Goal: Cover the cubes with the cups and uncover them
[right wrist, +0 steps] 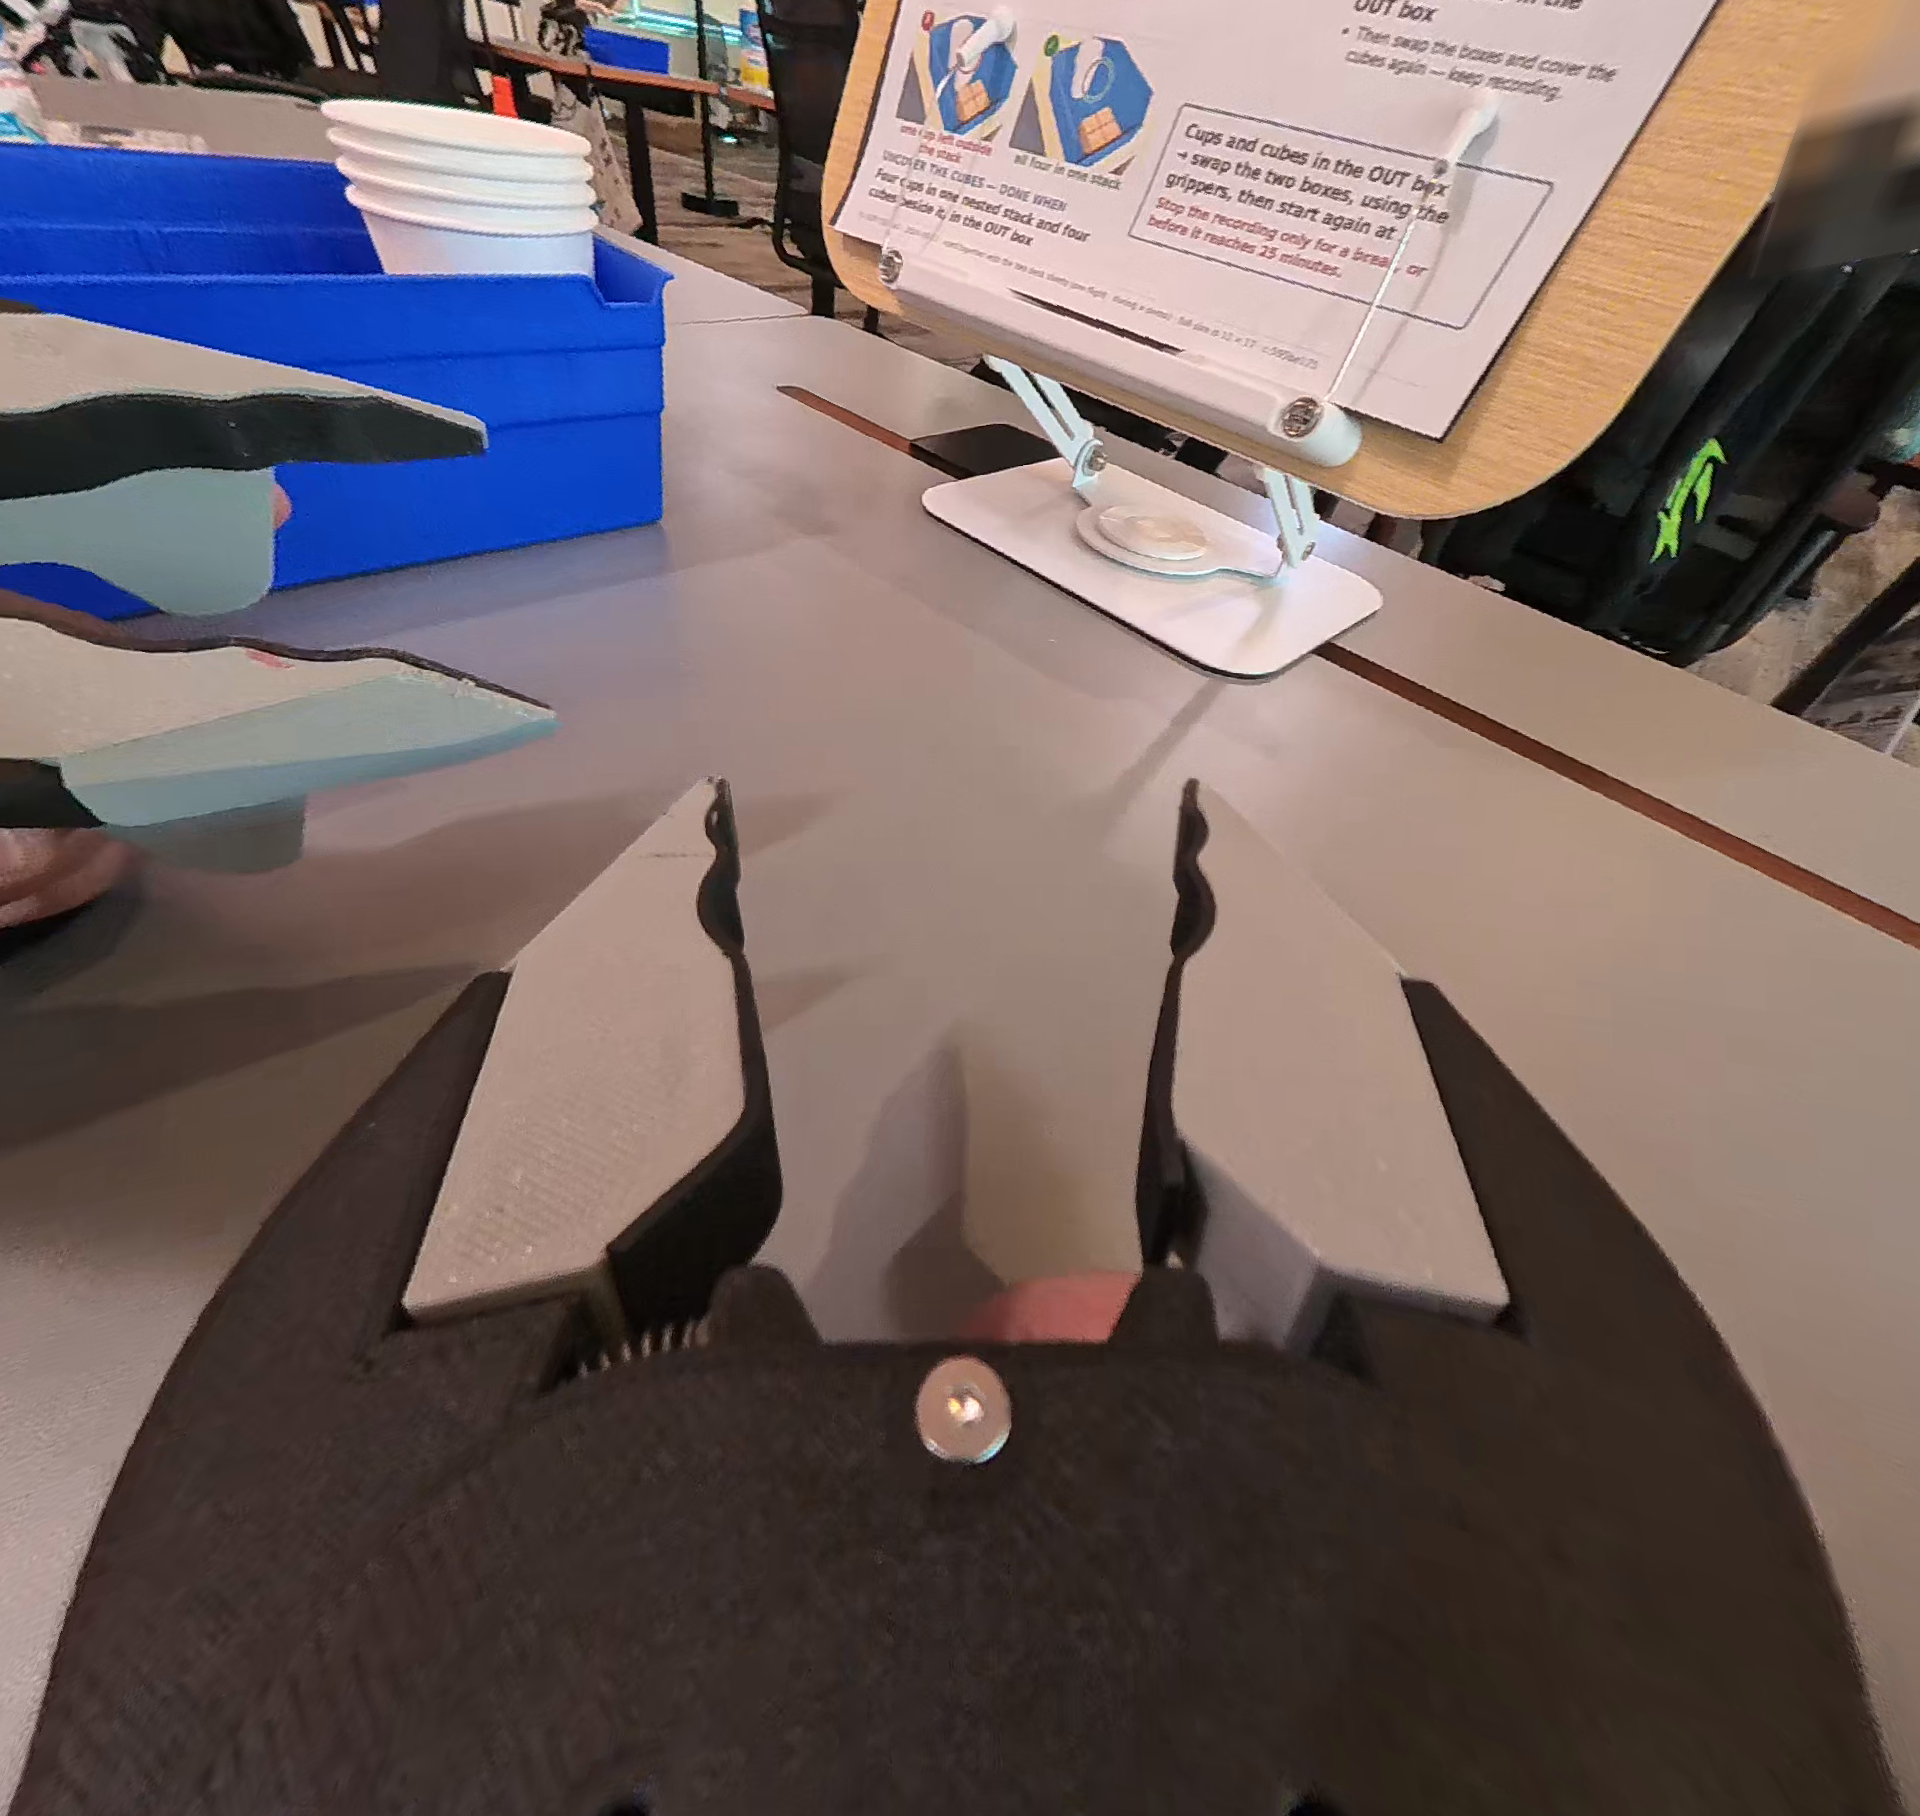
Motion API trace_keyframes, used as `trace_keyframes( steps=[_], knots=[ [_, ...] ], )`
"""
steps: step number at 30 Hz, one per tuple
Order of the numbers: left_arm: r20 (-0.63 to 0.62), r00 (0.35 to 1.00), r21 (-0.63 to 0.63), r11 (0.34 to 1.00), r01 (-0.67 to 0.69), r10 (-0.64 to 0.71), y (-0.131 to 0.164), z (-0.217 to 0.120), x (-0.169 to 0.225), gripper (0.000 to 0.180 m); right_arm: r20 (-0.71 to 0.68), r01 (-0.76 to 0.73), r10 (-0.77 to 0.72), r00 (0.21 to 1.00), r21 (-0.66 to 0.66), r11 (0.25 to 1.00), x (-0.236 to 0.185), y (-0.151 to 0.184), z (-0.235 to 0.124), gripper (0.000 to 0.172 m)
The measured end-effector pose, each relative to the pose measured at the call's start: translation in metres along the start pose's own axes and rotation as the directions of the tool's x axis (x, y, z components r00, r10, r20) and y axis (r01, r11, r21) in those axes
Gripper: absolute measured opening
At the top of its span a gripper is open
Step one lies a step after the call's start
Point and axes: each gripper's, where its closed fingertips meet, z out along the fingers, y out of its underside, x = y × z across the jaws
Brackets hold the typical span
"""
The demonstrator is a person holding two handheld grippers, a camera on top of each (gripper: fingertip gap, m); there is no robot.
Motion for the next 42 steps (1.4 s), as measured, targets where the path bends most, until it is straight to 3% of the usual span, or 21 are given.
trace_keyframes(
  steps=[9, 17, 24, 42],
  knots=[
    [-0.012, 0.998, -0.021, 0.998, 0.06, -0.06, 0.002, -0.001, -0.001, 0.072, -0.007, 0.003, -0.003, 1.0, -0.042, 0.999, -0.003, 0.005, 0.001, 0.082],
    [-0.01, 0.978, -0.028, 0.977, 0.21, -0.211, 0.004, -0.004, -0.008, 0.069, -0.054, 0.018, -0.022, 0.998, -0.07, 0.997, 0.004, 0.011, -0.011, 0.079],
    [0.016, 0.984, 0.001, 0.984, 0.177, -0.177, -0.001, -0.011, -0.006, 0.063, -0.05, -0.072, 0.069, 0.996, -0.059, 0.996, 0.014, 0.012, -0.014, 0.07],
    [0.026, 0.982, 0.002, 0.982, 0.189, -0.189, 0.0, -0.015, -0.008, 0.061, -0.012, -0.007, 0.006, 1.0, -0.089, 0.996, 0.002, 0.014, -0.007, 0.061]
  ],
)
